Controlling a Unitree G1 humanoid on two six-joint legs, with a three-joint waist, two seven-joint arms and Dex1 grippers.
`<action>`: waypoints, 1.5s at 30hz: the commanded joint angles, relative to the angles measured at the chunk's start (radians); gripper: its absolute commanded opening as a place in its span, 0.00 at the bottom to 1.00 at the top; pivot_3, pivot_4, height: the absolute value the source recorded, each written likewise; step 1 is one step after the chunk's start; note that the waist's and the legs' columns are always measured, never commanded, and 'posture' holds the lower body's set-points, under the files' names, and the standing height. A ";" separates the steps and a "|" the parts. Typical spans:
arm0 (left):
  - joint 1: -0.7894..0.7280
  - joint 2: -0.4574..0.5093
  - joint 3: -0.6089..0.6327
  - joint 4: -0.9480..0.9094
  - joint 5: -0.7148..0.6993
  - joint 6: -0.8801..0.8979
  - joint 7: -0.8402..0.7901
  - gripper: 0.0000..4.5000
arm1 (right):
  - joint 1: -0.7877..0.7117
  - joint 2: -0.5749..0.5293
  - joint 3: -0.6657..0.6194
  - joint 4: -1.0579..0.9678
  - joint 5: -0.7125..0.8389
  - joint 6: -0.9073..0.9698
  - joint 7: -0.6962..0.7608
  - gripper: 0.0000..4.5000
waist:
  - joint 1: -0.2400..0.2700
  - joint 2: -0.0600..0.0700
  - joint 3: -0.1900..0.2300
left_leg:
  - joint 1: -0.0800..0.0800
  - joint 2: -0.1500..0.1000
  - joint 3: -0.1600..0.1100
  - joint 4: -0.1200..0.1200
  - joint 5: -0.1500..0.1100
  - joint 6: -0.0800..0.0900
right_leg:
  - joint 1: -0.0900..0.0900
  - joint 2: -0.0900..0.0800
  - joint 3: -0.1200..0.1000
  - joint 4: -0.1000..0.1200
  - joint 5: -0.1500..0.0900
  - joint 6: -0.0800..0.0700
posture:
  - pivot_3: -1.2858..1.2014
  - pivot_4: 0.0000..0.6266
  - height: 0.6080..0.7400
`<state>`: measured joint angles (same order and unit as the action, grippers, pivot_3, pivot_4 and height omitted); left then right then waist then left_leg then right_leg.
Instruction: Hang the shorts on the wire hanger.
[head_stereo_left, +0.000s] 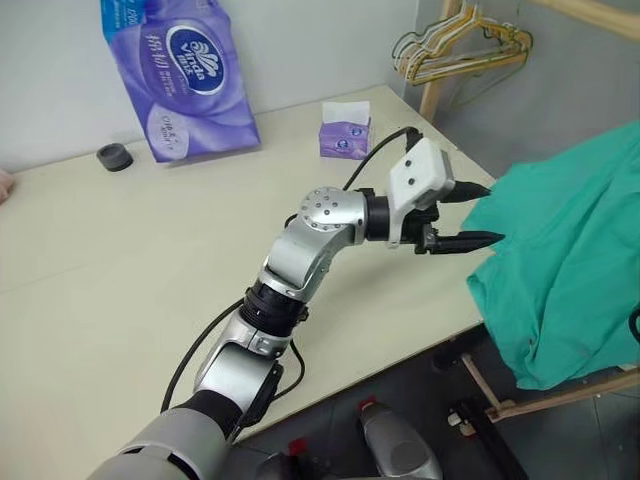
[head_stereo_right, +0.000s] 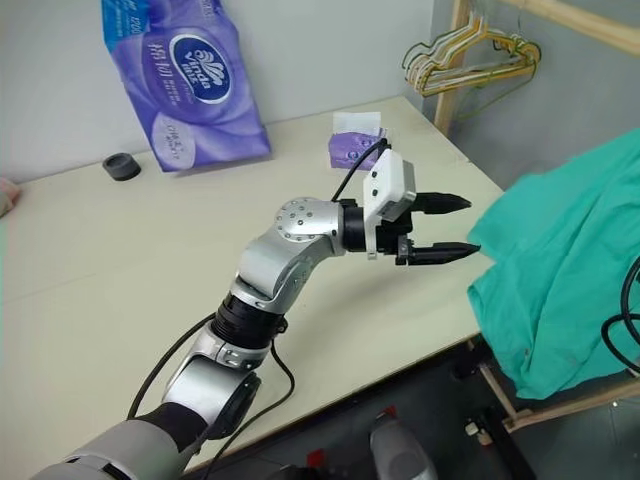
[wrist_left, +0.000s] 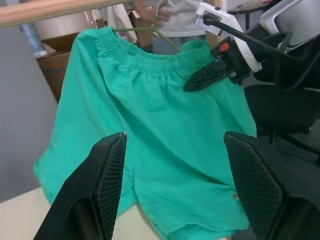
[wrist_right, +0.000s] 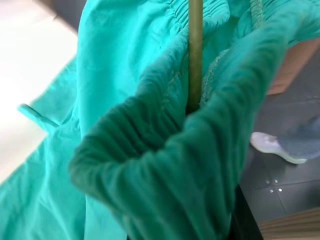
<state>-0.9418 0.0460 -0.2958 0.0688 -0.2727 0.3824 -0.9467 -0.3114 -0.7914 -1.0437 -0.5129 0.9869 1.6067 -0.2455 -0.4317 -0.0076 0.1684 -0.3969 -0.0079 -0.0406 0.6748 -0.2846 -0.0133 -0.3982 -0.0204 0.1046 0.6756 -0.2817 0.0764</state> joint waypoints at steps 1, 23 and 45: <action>-0.040 -0.016 0.001 -0.022 0.004 -0.023 0.021 0.73 | -0.065 -0.059 -0.018 0.045 0.141 0.008 -0.179 0.00 | -0.007 0.001 0.002 | 0.000 0.000 0.000 0.000 0.000 0.001 | 0.000 0.000 0.000 -0.001 0.000 0.000 | 0.30 0.33 1.00; -0.075 -0.049 0.005 -0.017 0.133 -0.179 0.190 0.73 | -0.227 -0.355 0.248 0.603 0.124 0.008 -0.181 0.00 | 0.000 -0.008 0.051 | 0.013 0.001 0.018 -0.013 -0.001 0.001 | 0.012 -0.001 0.025 -0.030 0.007 0.017 | 0.34 0.42 1.00; -0.047 -0.052 -0.028 -0.077 0.064 -0.152 0.111 0.73 | -0.342 -0.380 0.342 0.680 -0.290 0.000 0.200 0.00 | 0.023 -0.008 0.079 | 0.012 0.002 0.018 -0.013 -0.001 0.001 | 0.011 -0.004 0.027 -0.031 0.008 0.020 | 0.34 0.45 1.00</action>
<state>-0.9874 -0.0029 -0.3105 0.0612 -0.1663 0.2306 -0.7930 -0.6440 -1.1804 -0.6561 0.2012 0.7235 1.5777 -0.0461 -0.4087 -0.0158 0.2476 -0.3853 -0.0061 -0.0225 0.6616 -0.2856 -0.0124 -0.3872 -0.0243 0.1319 0.6443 -0.2735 0.0964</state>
